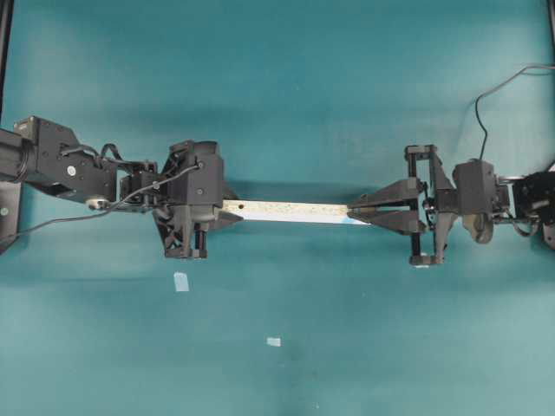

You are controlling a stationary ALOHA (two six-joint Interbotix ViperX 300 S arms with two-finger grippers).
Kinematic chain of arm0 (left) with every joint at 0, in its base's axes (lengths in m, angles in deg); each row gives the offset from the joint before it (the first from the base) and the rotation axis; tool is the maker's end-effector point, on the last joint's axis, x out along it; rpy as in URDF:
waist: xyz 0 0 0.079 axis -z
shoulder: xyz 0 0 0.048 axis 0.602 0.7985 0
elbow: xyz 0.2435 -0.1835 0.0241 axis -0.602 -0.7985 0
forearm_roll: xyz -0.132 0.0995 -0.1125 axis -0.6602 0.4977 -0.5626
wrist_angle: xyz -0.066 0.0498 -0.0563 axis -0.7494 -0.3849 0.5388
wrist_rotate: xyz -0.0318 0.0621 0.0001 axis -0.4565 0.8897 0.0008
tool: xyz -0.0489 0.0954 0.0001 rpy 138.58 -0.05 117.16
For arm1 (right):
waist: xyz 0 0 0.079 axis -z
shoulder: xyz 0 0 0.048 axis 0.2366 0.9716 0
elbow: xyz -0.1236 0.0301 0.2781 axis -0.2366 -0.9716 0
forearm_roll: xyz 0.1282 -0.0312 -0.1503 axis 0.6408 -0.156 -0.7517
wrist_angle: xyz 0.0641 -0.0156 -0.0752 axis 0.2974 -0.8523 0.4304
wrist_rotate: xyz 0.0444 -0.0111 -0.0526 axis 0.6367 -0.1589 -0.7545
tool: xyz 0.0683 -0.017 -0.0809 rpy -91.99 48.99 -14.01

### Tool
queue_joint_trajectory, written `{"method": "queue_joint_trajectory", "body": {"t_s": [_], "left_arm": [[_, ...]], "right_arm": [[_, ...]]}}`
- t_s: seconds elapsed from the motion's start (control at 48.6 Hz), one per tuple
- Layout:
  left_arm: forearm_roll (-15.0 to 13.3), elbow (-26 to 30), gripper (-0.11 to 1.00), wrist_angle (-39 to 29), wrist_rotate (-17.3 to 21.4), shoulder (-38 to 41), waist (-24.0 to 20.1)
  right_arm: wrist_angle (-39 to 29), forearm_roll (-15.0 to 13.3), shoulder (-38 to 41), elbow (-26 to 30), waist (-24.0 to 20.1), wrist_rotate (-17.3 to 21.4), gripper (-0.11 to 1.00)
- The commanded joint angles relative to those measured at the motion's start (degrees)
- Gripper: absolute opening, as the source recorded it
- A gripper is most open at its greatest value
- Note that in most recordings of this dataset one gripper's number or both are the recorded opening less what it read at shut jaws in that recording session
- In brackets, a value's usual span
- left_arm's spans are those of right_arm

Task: Insert the rod into the hole on the wooden board.

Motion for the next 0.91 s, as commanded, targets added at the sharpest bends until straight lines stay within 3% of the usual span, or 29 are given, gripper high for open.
{"method": "queue_joint_trajectory", "body": {"t_s": [0.0, 0.411, 0.555, 0.885], "left_arm": [[-0.09, 0.53, 0.32, 0.00, -0.53, -0.53, 0.09], [-0.09, 0.35, 0.32, 0.00, -0.70, -0.53, 0.09], [-0.09, 0.35, 0.32, 0.00, -0.70, -0.53, 0.09], [-0.09, 0.35, 0.32, 0.00, -0.70, -0.53, 0.09]], "right_arm": [[-1.14, 0.18, -1.14, -0.09, -0.26, 0.18, 0.12], [-2.64, 0.35, -1.58, -0.44, -0.18, 0.18, 0.12], [-3.08, 1.93, -3.16, -1.67, -0.18, 0.18, 0.12], [-11.69, 2.64, -4.83, 0.79, -0.53, -0.18, 0.12]]}}
